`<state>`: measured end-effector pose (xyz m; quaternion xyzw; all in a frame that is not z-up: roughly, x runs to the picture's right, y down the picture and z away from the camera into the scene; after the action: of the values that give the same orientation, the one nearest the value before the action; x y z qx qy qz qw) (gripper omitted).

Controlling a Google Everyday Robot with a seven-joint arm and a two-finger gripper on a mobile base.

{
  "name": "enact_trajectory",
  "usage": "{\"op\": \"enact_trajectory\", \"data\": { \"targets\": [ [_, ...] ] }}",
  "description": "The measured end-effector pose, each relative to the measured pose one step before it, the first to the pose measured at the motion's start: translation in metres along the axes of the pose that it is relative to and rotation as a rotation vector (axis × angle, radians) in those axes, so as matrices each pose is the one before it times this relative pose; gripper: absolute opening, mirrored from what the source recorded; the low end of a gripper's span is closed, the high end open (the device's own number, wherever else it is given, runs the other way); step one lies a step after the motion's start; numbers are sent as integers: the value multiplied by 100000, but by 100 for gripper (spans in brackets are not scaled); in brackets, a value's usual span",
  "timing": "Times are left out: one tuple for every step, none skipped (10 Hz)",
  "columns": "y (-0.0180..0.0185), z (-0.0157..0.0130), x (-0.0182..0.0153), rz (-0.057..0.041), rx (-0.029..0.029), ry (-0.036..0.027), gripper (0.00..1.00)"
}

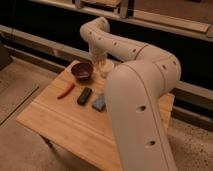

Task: Pick up the ceramic cup

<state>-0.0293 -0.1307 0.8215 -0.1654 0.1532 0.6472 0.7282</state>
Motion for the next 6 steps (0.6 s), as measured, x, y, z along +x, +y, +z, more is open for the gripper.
{"op": "enact_trajectory", "data": {
  "targets": [
    [418,-978,569,-2460,-2288,-1271,0],
    [318,-259,470,-2392,-1458,323,0],
    [251,-85,389,-1814,-1173,662,0],
    [335,71,594,-2391,-1411,1955,0],
    [110,111,250,-1056,-769,1206,0],
    [162,263,374,-1132,-1330,2116,0]
  ]
}}
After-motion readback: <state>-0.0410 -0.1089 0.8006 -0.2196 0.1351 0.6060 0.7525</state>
